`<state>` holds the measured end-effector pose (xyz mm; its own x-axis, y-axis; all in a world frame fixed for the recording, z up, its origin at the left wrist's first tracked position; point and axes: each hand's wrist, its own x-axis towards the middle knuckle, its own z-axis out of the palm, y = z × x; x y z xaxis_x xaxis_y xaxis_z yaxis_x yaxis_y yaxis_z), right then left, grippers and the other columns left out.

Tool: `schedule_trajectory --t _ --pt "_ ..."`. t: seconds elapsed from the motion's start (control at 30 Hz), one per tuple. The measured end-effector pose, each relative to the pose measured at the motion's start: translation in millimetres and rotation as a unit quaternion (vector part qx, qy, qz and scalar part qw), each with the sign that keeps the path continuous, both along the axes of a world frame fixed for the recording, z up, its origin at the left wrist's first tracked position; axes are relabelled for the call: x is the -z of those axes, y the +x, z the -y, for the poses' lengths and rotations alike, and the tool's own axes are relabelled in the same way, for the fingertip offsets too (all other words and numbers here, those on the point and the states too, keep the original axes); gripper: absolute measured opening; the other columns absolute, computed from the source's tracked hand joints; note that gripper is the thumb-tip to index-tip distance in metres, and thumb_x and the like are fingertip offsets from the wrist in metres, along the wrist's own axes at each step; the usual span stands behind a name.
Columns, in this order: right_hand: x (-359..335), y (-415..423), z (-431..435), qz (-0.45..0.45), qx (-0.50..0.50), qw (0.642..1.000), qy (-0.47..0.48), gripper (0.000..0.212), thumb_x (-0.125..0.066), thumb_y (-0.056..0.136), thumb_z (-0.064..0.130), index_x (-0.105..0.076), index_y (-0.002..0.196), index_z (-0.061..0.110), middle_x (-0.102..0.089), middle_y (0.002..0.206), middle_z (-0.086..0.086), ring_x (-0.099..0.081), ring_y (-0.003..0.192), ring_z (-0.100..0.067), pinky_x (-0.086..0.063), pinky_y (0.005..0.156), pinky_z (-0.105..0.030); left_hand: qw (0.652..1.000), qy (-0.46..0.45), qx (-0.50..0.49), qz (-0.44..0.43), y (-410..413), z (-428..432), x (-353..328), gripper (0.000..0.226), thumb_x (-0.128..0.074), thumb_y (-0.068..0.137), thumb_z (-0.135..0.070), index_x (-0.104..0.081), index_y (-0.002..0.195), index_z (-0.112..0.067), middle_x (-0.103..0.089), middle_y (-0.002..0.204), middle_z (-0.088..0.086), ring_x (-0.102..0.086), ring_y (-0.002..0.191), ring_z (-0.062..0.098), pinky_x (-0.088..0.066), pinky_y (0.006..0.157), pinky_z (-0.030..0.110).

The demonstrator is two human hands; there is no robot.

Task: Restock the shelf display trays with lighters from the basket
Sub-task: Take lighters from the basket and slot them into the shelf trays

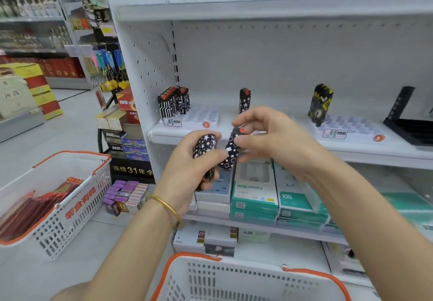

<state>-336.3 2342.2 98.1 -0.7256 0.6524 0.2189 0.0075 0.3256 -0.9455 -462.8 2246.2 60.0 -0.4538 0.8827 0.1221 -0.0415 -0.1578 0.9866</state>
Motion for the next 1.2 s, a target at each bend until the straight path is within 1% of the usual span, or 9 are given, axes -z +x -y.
schedule_trajectory --t 0.1,0.3,0.4,0.53,0.63,0.77,0.9,1.03,1.2 --pt "16 -3 3 -0.008 0.018 1.0 0.01 0.018 -0.063 0.082 -0.006 -0.059 0.097 0.005 -0.056 0.075 -0.002 -0.065 0.063 -0.022 -0.06 0.063 -0.035 0.998 -0.017 0.055 0.01 -10 1 13 0.024 -0.061 0.084 0.0 -0.061 0.101 -0.017 -0.057 0.067 -0.001 -0.044 0.046 0.011 -0.026 0.037 0.017" --pt "32 -8 5 -0.034 0.029 0.999 0.012 0.016 -0.063 0.083 -0.001 -0.068 0.092 0.011 -0.071 0.082 -0.014 -0.066 0.067 -0.021 -0.058 0.056 -0.026 0.992 -0.01 0.108 -0.067 -25 -2 24 0.03 -0.07 0.075 -0.003 -0.061 0.1 -0.017 -0.058 0.061 0.0 -0.049 0.049 0.013 -0.03 0.037 0.017" --pt "30 -10 5 -0.045 0.014 0.999 0.006 0.018 -0.061 0.085 0.002 -0.069 0.093 0.016 -0.073 0.083 -0.011 -0.068 0.07 -0.02 -0.056 0.055 -0.024 0.992 0.006 0.098 -0.079 -30 -4 23 0.033 -0.072 0.072 -0.003 -0.061 0.101 -0.017 -0.058 0.058 -0.003 -0.049 0.049 0.012 -0.031 0.037 0.018" --pt "26 -18 6 -0.015 0.005 0.998 0.067 0.023 -0.066 0.08 -0.001 -0.068 0.092 0.018 -0.066 0.069 -0.001 -0.064 0.066 -0.025 -0.058 0.063 -0.033 0.993 0.023 0.086 -0.083 -33 -4 22 0.032 -0.07 0.078 -0.003 -0.059 0.105 -0.018 -0.06 0.059 -0.003 -0.051 0.05 0.013 -0.034 0.038 0.021" --pt "18 -26 4 -0.024 -0.001 0.998 0.056 0.021 -0.064 0.082 -0.001 -0.066 0.094 0.016 -0.064 0.064 0.005 -0.063 0.063 -0.015 -0.059 0.063 -0.03 0.995 0.039 0.063 -0.062 -37 -1 17 0.042 -0.074 0.07 -0.015 -0.057 0.108 -0.02 -0.06 0.054 -0.003 -0.054 0.047 0.011 -0.036 0.037 0.021" --pt "6 -37 -4 -0.043 0.004 0.998 0.036 0.02 -0.062 0.083 -0.003 -0.063 0.099 0.008 -0.064 0.07 -0.004 -0.064 0.064 -0.016 -0.058 0.061 -0.027 0.997 0.06 0.026 -0.048 -49 -1 13 0.054 -0.069 0.059 -0.029 -0.054 0.109 -0.02 -0.056 0.049 -0.006 -0.05 0.044 0.01 -0.034 0.035 0.019" --pt "1 -46 -13 -0.042 0.005 0.999 0.027 0.017 -0.061 0.083 -0.005 -0.063 0.094 0.008 -0.064 0.073 -0.006 -0.062 0.064 -0.018 -0.058 0.06 -0.028 0.997 0.06 0.024 -0.048 -53 -2 13 0.046 -0.067 0.063 -0.033 -0.055 0.105 -0.02 -0.055 0.054 -0.005 -0.049 0.044 0.011 -0.033 0.036 0.02" --pt "-5 -55 -18 -0.057 0.01 0.997 0.041 0.017 -0.06 0.084 -0.006 -0.061 0.093 0.008 -0.063 0.078 -0.011 -0.064 0.066 -0.022 -0.06 0.066 -0.036 0.996 0.054 0.04 -0.055 -55 -5 13 0.027 -0.064 0.083 -0.013 -0.052 0.107 -0.021 -0.053 0.05 -0.002 -0.045 0.042 0.01 -0.034 0.038 0.02" --pt "-27 -88 -37 -0.075 0.071 0.987 0.124 0.02 -0.059 0.085 -0.005 -0.059 0.09 0.014 -0.059 0.086 -0.011 -0.065 0.07 -0.025 -0.06 0.068 -0.037 0.996 0.063 0.055 -0.041 -61 -2 13 0.037 -0.062 0.082 0.005 -0.053 0.108 -0.019 -0.055 0.063 -0.001 -0.048 0.05 0.012 -0.035 0.04 0.021"
